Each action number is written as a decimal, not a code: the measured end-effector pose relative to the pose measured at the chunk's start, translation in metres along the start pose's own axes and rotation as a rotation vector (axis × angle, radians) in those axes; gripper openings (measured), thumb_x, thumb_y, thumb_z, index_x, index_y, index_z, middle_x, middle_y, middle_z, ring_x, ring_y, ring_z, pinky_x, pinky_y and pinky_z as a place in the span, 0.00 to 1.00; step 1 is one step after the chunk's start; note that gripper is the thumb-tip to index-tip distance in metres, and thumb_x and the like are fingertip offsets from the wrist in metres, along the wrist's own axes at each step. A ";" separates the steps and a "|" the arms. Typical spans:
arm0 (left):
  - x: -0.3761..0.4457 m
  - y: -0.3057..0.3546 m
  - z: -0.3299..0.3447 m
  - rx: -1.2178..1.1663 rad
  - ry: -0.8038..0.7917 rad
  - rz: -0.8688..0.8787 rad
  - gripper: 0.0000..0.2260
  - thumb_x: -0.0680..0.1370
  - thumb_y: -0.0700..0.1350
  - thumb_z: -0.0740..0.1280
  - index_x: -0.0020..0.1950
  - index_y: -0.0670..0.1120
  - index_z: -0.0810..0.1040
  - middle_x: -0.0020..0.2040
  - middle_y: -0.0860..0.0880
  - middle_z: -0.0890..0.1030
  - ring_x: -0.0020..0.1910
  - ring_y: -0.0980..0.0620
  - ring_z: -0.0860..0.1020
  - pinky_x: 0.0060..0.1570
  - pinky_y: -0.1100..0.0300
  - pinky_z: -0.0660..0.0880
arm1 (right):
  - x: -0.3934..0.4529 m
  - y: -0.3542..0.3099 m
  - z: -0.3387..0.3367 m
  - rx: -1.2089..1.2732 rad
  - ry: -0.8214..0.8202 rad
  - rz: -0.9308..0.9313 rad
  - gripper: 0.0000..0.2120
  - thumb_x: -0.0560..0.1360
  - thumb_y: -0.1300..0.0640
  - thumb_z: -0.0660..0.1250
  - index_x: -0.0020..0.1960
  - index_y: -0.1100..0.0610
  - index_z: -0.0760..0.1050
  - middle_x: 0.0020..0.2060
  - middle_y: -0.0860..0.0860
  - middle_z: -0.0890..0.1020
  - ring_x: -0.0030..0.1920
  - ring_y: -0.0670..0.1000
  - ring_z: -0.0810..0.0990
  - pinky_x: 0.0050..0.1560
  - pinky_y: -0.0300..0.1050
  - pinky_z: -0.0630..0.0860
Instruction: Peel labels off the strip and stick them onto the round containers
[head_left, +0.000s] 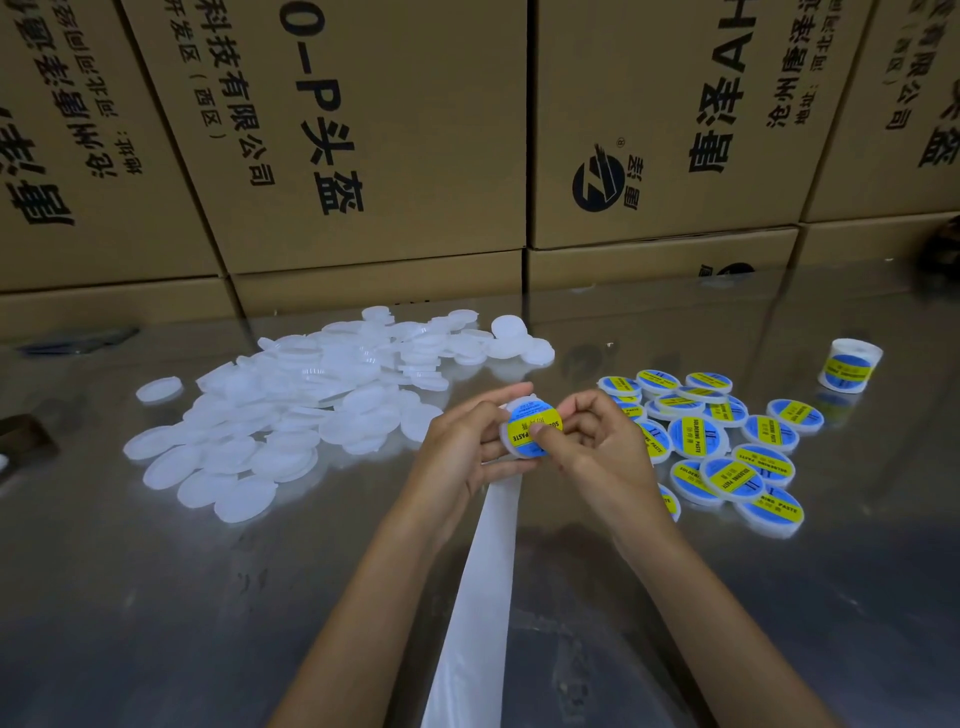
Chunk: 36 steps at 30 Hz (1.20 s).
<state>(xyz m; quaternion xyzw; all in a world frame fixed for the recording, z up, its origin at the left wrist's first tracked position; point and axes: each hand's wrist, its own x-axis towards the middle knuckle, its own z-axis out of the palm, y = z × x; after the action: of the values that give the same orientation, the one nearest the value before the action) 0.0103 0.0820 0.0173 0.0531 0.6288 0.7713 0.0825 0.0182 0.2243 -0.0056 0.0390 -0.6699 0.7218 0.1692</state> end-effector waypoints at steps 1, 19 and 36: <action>0.000 0.000 0.000 0.011 0.001 0.002 0.17 0.81 0.36 0.57 0.62 0.47 0.82 0.55 0.43 0.85 0.54 0.42 0.84 0.51 0.50 0.83 | 0.000 0.001 0.000 -0.008 0.002 -0.005 0.11 0.72 0.67 0.73 0.42 0.56 0.72 0.32 0.49 0.78 0.35 0.47 0.75 0.34 0.35 0.74; -0.003 -0.002 0.004 -0.171 0.031 0.030 0.14 0.80 0.34 0.63 0.61 0.45 0.82 0.55 0.41 0.85 0.54 0.42 0.84 0.51 0.51 0.83 | 0.000 0.018 -0.003 -0.507 0.174 -0.210 0.20 0.68 0.39 0.74 0.53 0.43 0.70 0.40 0.43 0.73 0.38 0.42 0.73 0.36 0.38 0.67; -0.003 -0.006 0.008 -0.158 -0.106 0.008 0.14 0.79 0.33 0.65 0.62 0.45 0.81 0.54 0.40 0.85 0.52 0.43 0.85 0.46 0.53 0.82 | -0.003 0.011 -0.008 -0.522 0.169 -0.262 0.26 0.81 0.46 0.62 0.27 0.51 0.60 0.21 0.48 0.63 0.25 0.47 0.60 0.27 0.38 0.57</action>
<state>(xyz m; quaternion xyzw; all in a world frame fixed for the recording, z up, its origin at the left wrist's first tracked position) 0.0154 0.0898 0.0129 0.0897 0.5605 0.8150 0.1165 0.0190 0.2315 -0.0178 0.0203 -0.8057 0.4979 0.3203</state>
